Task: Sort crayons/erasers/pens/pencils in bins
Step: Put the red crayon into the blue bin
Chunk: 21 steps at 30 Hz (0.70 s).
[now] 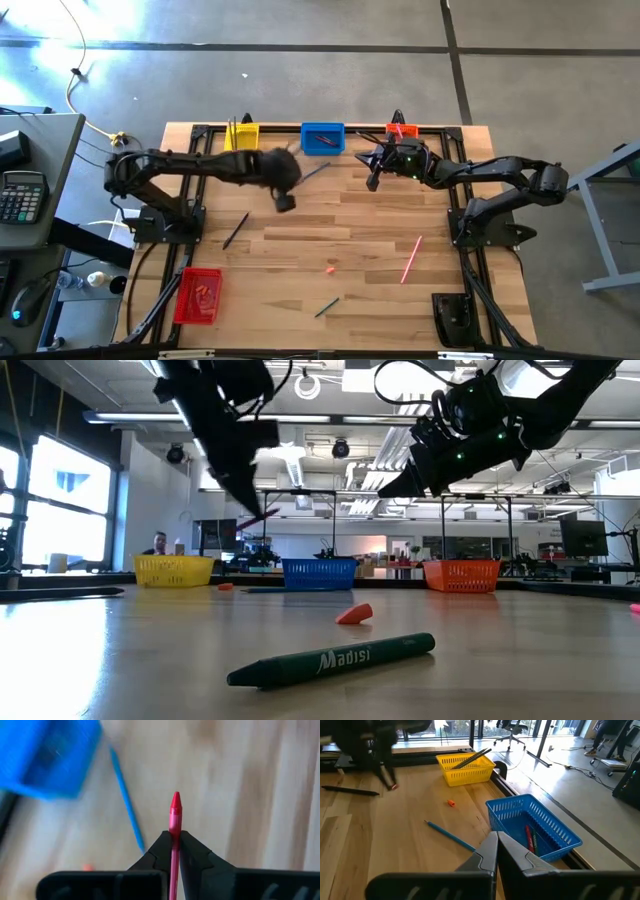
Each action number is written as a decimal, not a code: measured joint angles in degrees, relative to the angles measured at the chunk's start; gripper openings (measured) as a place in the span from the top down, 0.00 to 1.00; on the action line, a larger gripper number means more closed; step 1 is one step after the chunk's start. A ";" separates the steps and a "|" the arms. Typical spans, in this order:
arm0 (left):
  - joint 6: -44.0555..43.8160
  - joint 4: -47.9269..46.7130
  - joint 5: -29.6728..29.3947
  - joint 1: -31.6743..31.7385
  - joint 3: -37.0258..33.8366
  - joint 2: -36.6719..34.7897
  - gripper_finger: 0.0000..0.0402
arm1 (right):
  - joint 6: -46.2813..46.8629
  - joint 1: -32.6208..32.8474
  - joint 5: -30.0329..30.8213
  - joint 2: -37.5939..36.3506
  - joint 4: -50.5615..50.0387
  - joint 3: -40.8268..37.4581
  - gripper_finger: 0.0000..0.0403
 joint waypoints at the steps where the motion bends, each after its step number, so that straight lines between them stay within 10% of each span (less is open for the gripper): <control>1: -0.70 3.60 0.00 0.78 0.14 -0.11 0.99 | 0.01 0.00 0.01 0.00 0.00 0.00 1.00; 13: -2.19 40.06 2.07 9.85 0.22 5.87 0.99 | -0.09 0.00 0.01 0.00 0.04 0.00 1.00; 21: 0.52 35.15 4.76 15.10 11.68 18.16 0.99 | -0.28 0.00 0.01 0.00 0.39 0.00 1.00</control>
